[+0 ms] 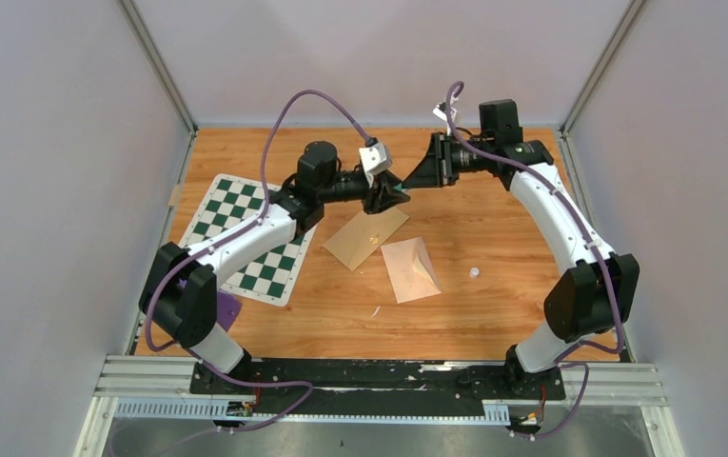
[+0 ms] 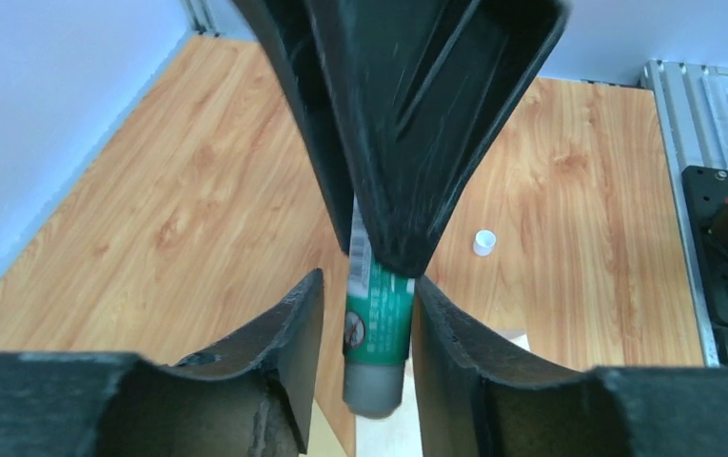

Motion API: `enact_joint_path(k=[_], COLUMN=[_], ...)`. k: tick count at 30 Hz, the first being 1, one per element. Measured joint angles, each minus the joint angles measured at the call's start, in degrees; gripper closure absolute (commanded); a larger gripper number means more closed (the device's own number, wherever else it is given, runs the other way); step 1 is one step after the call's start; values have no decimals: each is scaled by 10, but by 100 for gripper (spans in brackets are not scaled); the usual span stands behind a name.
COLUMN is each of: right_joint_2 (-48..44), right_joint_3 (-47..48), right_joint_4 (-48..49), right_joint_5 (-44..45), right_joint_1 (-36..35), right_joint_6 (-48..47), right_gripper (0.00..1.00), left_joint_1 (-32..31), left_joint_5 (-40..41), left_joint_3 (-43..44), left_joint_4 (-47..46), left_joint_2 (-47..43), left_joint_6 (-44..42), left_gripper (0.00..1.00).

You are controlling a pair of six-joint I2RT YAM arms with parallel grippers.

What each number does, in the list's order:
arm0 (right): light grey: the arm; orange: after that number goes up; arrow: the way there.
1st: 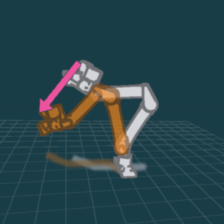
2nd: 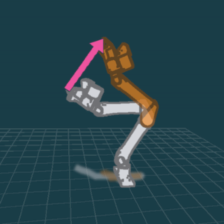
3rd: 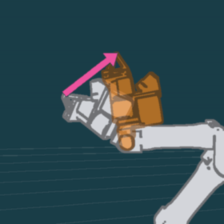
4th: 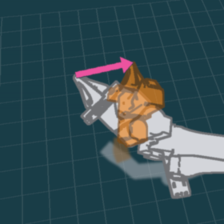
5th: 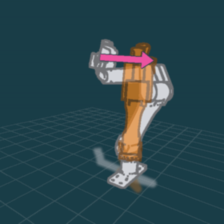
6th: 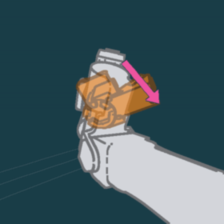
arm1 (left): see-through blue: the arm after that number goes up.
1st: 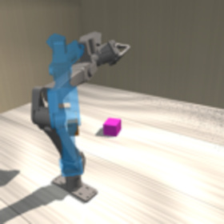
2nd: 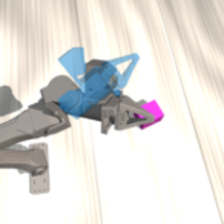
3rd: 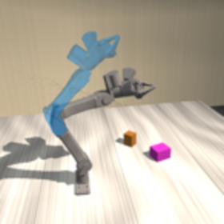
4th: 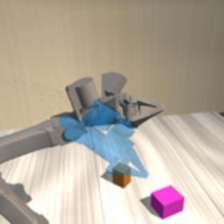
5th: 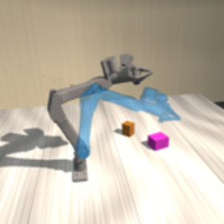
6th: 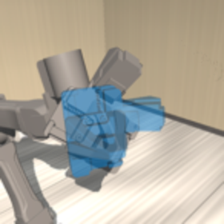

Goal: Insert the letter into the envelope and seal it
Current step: Adjust the solid glue, then paint the envelope at the center of the board.

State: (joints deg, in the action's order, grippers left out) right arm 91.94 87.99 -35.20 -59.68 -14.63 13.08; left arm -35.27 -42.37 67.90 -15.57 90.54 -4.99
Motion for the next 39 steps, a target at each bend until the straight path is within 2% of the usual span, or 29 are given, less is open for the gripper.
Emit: enact_joint_path(k=[1, 4, 6, 8, 9, 11, 13, 18, 21, 26, 33, 39], right_joint_2=[0, 0, -5, -18, -24, -37, -38, -9, 8, 26, 40, 45], right_joint_3=[12, 70, 91, 82, 73, 44, 23, 8, 8, -9, -74, -109], right_joint_4=[-26, -116, -152, -185, -194, -219, -239, -281, -287, -283, -254, -214], right_joint_5=[10, 70, 108, 153, 170, 222, 266, 361, 398, 445, 470, 481], right_joint_1=[-2, -10, -18, -30, -37, -61, -94, -182, -209, -235, -245, -260], right_joint_6=[-29, -143, -210, -269, -287, -329, -357, -403, -420, -454, -492, -503], right_gripper=[100, 100, 100, 100, 100, 100, 100, 100, 100, 100, 100, 100], left_joint_1=[-1, 10, 33, 62, 71, 90, 94, 82, 75, 58, 13, 12], left_joint_5=[11, 31, 38, 48, 54, 63, 63, 4, -25, -45, -30, -20], left_joint_3=[-1, -40, -99, -153, -173, -209, -229, -221, -208, -185, -136, -125], left_joint_4=[7, 6, -9, -30, -43, -76, -116, -232, -284, -339, -348, -325], left_joint_2=[0, -14, -34, -40, -38, -28, -2, 122, 189, 235, 280, 334], left_joint_6=[0, 10, 47, 106, 139, 206, 268, 401, 462, 521, 552, 579], left_gripper=[43, 44, 51, 69, 81, 95, 100, 100, 100, 100, 100, 100])
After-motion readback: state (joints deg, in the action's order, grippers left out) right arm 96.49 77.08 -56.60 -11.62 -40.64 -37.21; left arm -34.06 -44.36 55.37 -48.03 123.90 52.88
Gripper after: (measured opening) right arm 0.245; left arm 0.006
